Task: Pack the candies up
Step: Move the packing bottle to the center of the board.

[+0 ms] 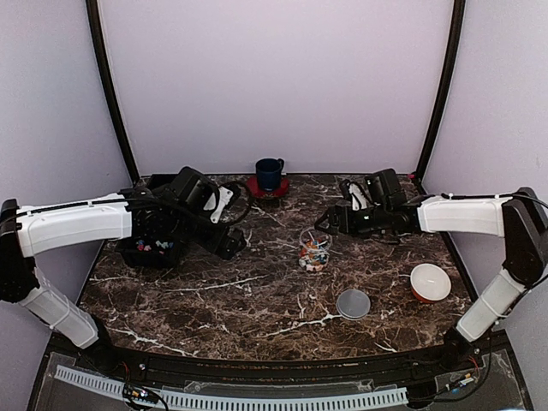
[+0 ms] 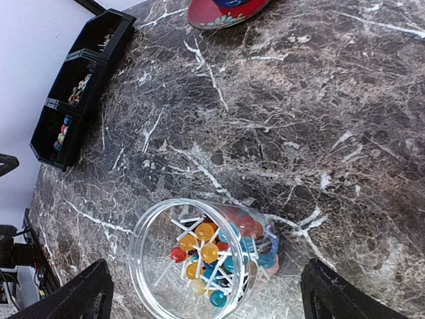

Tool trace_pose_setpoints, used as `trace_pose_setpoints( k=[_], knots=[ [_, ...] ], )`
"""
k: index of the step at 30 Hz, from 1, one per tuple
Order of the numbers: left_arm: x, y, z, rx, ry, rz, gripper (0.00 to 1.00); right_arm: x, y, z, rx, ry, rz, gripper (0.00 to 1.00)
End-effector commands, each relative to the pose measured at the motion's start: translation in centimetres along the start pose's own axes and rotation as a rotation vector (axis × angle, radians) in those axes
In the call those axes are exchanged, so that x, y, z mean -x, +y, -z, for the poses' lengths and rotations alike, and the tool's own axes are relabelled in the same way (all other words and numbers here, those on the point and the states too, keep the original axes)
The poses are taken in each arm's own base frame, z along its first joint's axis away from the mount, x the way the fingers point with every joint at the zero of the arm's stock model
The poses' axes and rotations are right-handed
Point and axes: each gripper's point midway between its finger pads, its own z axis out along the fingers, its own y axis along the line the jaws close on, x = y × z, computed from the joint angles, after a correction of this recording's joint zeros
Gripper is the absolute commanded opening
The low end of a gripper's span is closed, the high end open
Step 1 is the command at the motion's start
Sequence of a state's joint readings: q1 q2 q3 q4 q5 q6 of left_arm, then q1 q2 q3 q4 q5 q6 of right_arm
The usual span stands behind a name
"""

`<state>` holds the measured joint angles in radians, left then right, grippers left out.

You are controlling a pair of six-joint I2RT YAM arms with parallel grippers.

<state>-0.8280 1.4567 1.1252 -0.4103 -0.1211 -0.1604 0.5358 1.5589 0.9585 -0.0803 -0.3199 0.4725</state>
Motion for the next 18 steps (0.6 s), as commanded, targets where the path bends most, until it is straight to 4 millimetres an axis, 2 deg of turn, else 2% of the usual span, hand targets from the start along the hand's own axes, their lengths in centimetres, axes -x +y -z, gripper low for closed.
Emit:
trace_pose_setpoints(
  k=[1,5,10,14,18],
  knots=[
    [1.0,2.6,0.9,0.039,-0.076,0.07,0.99,-0.6,1.6,-1.7,0.114,0.016,-0.019,0.98],
    [1.0,3.5,1.4,0.043,-0.08,0.096,0.99,-1.6,2.4,-3.0,0.129,0.06,0.0,0.97],
    [-0.1,5.2,1.7,0.082,-0.056,0.116,0.99,-2.4,4.6,-4.2,0.181,0.096,0.04,0.97],
    [-0.7,5.2,1.6,0.061,-0.087,0.126,0.99,-2.8,6.8,-5.0,0.221,0.121,0.078,0.96],
    [-0.6,5.0,1.6,0.029,-0.138,0.132,0.99,-3.1,7.7,-5.7,0.225,0.146,0.117,0.96]
  ],
)
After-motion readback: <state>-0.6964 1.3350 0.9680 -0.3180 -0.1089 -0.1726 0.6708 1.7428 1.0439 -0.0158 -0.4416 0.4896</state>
